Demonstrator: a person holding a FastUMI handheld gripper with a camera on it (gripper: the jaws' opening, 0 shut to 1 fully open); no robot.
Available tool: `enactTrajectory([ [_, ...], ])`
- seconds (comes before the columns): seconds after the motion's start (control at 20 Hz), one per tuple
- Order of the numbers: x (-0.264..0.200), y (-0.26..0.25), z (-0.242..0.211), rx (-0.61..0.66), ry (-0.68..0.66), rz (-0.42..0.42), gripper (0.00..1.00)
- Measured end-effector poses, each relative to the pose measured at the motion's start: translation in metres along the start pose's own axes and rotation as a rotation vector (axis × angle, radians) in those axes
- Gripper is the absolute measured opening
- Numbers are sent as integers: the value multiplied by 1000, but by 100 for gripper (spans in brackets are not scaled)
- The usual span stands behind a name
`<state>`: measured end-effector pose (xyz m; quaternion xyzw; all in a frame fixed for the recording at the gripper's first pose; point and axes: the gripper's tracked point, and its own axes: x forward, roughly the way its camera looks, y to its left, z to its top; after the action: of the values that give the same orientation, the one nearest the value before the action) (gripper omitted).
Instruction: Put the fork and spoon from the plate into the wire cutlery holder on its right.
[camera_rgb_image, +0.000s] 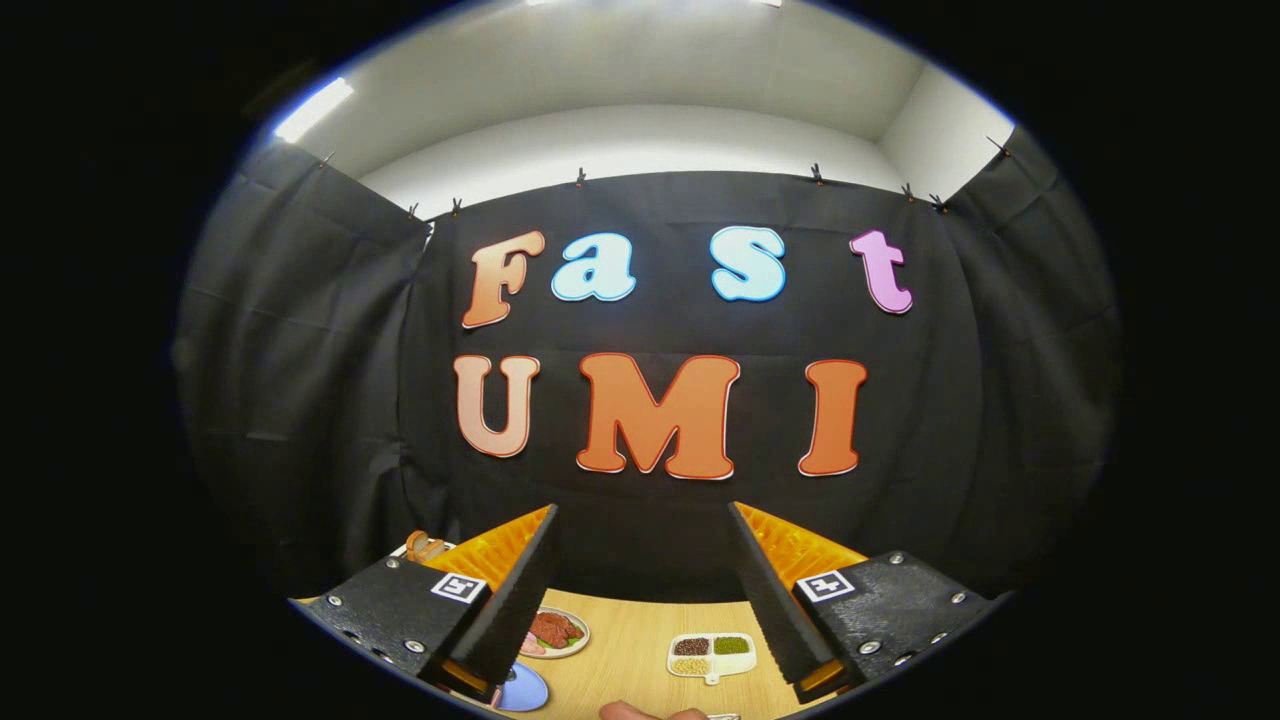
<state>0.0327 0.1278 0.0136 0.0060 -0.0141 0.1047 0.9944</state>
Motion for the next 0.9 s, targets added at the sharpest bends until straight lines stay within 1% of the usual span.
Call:
enactTrajectory([
  [0.15,4,27,-16,7,51,32,97],
  [0.3,3,60,-55,25,162,79,97],
  [0.35,4,76,-69,38,206,108,97],
  [0.4,3,99,-81,67,247,169,97],
  [0.45,5,116,-91,89,282,210,97],
  [0.5,7,129,-105,100,323,235,97],
  [0.7,2,164,-171,95,534,278,97],
  [0.85,-1,179,-222,79,692,277,97],
  [0.9,-9,183,-238,70,754,281,97],
])
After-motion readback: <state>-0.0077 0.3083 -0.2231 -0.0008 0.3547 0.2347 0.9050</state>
